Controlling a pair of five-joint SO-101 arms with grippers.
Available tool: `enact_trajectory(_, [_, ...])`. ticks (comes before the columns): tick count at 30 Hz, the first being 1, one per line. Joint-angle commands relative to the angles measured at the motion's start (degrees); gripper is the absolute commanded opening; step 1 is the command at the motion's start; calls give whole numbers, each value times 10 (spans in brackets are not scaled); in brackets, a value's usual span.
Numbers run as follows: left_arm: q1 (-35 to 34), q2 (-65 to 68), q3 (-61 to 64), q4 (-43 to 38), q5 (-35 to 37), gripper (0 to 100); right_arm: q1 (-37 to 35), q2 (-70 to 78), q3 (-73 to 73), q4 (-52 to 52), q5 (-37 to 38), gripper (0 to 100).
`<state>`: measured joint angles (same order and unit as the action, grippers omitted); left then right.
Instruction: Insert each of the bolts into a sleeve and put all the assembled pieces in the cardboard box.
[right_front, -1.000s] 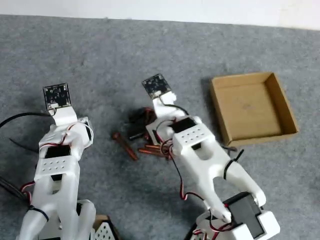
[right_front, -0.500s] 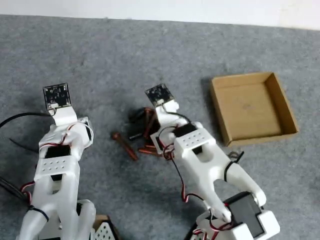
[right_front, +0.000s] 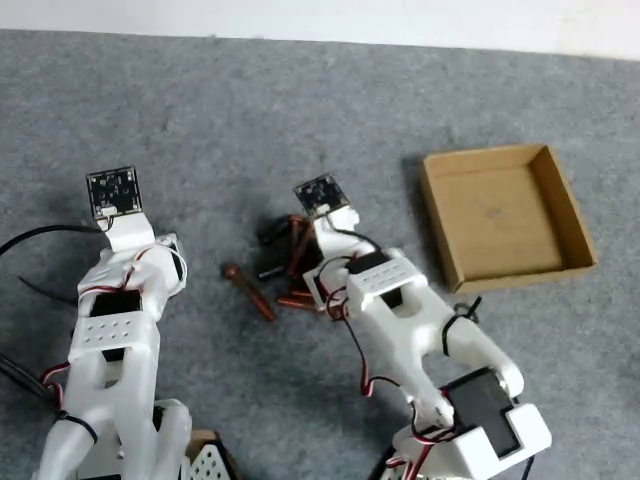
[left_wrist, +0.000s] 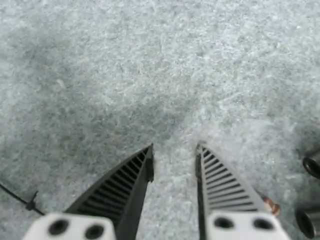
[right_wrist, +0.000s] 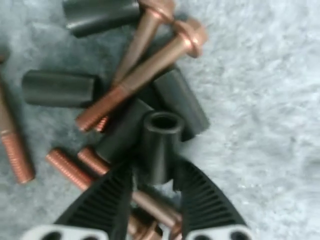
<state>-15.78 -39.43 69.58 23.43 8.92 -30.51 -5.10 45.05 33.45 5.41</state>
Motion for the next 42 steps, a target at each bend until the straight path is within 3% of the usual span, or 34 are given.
enact_trajectory(1, [8,-18,-17,-8,4,137,26,-4,-2,-8,6,3])
enact_trajectory(9, [8,-18,-16,-8,4,137,46,-100,15,-22,5,5])
enact_trajectory(16, [13,-18,-16,-10,4,139,46,-291,203,-146,6,5])
enact_trajectory(23, [119,-18,-20,-7,9,141,48,-389,286,-154,6,5])
enact_trajectory(27, [162,-21,-27,10,107,142,73,-389,285,-154,6,5])
enact_trajectory(31, [189,-18,-82,125,217,192,87,-389,285,-154,6,5])
enact_trajectory(36, [231,-21,-119,229,240,184,87,-389,285,-155,7,5])
enact_trajectory(42, [247,-17,-109,249,293,107,87,-389,285,-156,7,5])
